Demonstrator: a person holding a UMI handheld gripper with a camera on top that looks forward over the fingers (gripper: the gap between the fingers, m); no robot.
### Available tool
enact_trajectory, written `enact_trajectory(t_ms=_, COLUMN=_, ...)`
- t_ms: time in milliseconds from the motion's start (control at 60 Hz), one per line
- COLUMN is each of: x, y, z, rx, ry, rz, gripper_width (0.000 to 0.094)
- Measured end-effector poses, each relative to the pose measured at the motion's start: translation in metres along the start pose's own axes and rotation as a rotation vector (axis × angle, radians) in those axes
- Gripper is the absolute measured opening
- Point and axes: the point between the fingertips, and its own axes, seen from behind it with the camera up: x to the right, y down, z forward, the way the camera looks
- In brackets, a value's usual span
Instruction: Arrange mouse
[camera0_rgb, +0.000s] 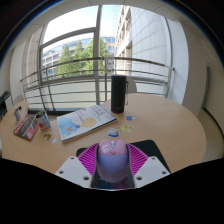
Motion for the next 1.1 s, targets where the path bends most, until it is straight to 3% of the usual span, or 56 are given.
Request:
enact_trajectory(t_ms=83, x=0.022, y=0.034, z=0.016, rx=-0.063, ry=0.004, rz=0.013, gripper_width=0.0419)
enact_trajectory(t_ms=267, x=0.032, y=0.085, z=0.032, rx=-0.163, ry=-0.028, rz=0.057, gripper_width=0.0573)
enact_trajectory(t_ms=367, x=0.037, y=0.077, z=0.023, rx=-0.136, ry=-0.011, rz=0.035, gripper_width=0.0845)
enact_trajectory(t_ms=383, x=0.039, y=0.076, z=0.02, rx=-0.132, ry=-0.004, rz=0.027, gripper_width=0.0856)
enact_trajectory(t_ms=750, x=0.027, y=0.032, z=-0.115, rx=-0.042, ry=0.078, rz=-0.009, gripper_width=0.0842)
enact_trajectory(t_ms=1100, x=0.005, y=0.041, z=-0.257, rx=0.002, ry=0.109, rz=-0.006, gripper_width=0.0842)
